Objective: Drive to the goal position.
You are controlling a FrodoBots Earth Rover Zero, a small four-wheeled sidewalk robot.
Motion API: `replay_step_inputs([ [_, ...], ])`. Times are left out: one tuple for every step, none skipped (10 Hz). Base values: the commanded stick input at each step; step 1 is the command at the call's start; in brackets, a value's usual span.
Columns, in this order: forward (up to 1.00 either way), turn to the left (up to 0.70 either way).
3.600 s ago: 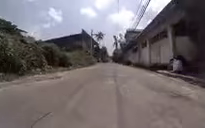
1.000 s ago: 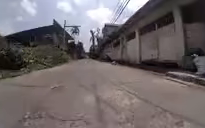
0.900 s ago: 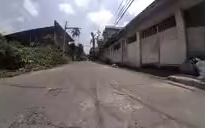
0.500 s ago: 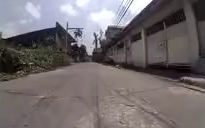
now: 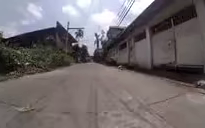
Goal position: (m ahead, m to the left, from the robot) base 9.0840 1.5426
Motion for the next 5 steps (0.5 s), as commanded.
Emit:
replay_step_inputs([
  [0.98, 0.0],
  [0.98, 0.0],
  [0.98, 0.0],
  [0.98, 0.0],
  [0.98, 0.0],
])
